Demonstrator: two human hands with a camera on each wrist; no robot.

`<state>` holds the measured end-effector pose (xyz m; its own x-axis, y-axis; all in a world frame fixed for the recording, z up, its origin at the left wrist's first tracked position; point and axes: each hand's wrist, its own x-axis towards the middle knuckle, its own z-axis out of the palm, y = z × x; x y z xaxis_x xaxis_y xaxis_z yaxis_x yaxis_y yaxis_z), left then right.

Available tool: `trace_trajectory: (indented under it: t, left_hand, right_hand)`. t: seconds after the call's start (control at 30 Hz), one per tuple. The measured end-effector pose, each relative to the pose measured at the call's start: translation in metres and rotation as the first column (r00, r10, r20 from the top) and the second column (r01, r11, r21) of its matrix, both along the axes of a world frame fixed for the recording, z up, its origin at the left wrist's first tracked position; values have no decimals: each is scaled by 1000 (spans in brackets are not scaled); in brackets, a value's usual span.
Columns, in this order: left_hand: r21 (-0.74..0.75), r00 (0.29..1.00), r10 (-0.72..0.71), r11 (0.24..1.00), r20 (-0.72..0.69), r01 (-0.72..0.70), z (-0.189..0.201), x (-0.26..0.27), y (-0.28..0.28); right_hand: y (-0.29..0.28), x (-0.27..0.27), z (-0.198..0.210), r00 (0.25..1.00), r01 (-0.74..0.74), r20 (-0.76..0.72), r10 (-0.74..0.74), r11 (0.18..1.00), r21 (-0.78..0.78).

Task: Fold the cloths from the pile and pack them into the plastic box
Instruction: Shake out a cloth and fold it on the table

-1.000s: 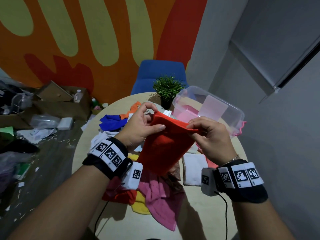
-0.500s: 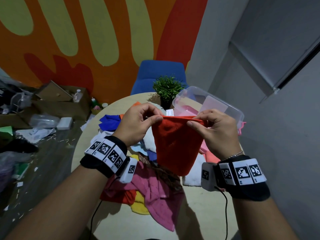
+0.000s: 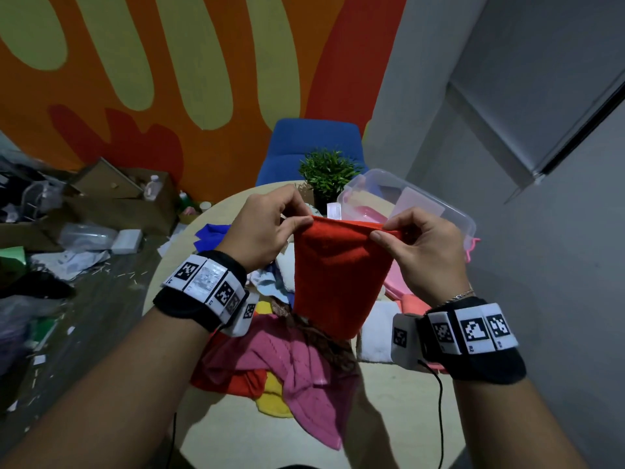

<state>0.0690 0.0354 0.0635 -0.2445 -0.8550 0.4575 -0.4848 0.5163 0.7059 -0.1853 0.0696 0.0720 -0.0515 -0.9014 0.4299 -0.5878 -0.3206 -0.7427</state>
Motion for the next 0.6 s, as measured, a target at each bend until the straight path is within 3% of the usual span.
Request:
trace_trajectory:
  t: [0.17,0.27,0.4,0.6]
  left_hand:
    - [129,989,-126,985,79,115,1,3,0]
    - [88,983,-91,993,160,78,0,3,0]
    - [93,981,4,995,196,-22,-8,-7,-9]
    - [94,982,179,978,62,-184,5,-15,-31]
  right_hand:
    - [2,-1,7,999,-22,33,22,1000,-12]
    - [0,-7,8,990,-5,-142,7,1000,13]
    - [-12,-7,0,921,88,-386,-56,994,66]
    - [-39,2,4,989,73,-133,-66,996,54]
